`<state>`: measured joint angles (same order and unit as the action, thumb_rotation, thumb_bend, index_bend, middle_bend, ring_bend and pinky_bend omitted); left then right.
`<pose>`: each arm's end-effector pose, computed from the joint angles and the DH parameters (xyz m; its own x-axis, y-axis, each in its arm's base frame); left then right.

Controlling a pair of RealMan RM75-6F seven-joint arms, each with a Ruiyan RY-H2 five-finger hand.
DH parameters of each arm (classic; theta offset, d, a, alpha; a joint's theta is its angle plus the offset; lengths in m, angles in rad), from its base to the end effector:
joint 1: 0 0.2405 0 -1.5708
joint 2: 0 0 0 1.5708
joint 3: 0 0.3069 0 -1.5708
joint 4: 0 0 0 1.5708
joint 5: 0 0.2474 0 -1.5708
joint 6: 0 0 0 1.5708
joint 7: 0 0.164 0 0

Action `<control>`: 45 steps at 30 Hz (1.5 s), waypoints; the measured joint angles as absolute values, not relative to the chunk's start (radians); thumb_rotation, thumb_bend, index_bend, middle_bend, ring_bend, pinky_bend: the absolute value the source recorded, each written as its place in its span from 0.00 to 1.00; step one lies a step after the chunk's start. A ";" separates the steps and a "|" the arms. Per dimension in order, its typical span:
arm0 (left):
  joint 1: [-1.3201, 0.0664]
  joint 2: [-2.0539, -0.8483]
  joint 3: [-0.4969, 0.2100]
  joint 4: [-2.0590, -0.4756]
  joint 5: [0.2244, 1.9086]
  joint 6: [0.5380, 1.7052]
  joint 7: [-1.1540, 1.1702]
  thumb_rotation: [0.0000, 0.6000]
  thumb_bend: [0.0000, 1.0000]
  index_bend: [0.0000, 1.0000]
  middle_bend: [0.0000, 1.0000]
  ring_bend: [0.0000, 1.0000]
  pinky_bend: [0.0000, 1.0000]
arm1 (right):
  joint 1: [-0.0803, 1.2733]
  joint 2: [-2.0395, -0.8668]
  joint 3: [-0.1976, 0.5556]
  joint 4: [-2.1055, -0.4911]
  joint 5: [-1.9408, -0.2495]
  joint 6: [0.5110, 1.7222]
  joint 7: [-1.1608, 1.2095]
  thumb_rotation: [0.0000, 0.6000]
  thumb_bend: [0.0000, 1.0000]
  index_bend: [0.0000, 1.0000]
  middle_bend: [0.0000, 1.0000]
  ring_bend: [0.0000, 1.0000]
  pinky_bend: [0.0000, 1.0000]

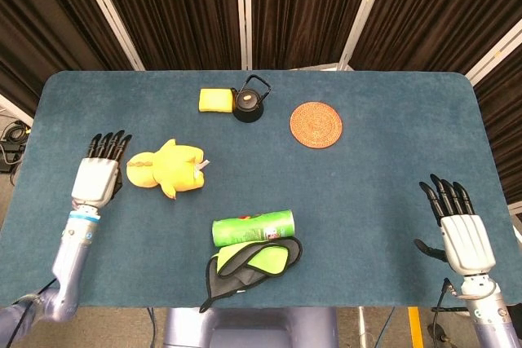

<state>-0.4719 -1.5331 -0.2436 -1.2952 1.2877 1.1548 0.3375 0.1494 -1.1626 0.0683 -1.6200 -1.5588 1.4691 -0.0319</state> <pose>-0.2979 0.3876 0.0099 0.5366 0.0165 0.8437 0.8376 -0.1318 -0.5302 -0.3406 -0.2341 0.1266 0.3807 0.0232 0.9244 -0.9156 -0.1302 0.3803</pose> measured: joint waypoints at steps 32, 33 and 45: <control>-0.658 -1.795 -0.221 -1.069 1.156 0.984 0.429 1.00 1.00 0.00 0.00 0.00 0.00 | 0.148 -1.148 0.072 -1.621 -1.556 1.474 0.010 1.00 0.15 0.00 0.00 0.00 0.00; -0.659 -1.795 -0.220 -1.075 1.163 0.994 0.428 1.00 1.00 0.00 0.00 0.00 0.00 | 0.148 -1.147 0.072 -1.621 -1.557 1.475 0.011 1.00 0.15 0.00 0.00 0.00 0.00; -0.640 -1.740 -0.219 -1.151 1.190 1.077 0.424 1.00 1.00 0.00 0.00 0.00 0.00 | 0.146 -1.147 0.069 -1.625 -1.563 1.479 0.007 1.00 0.15 0.00 0.00 0.00 0.00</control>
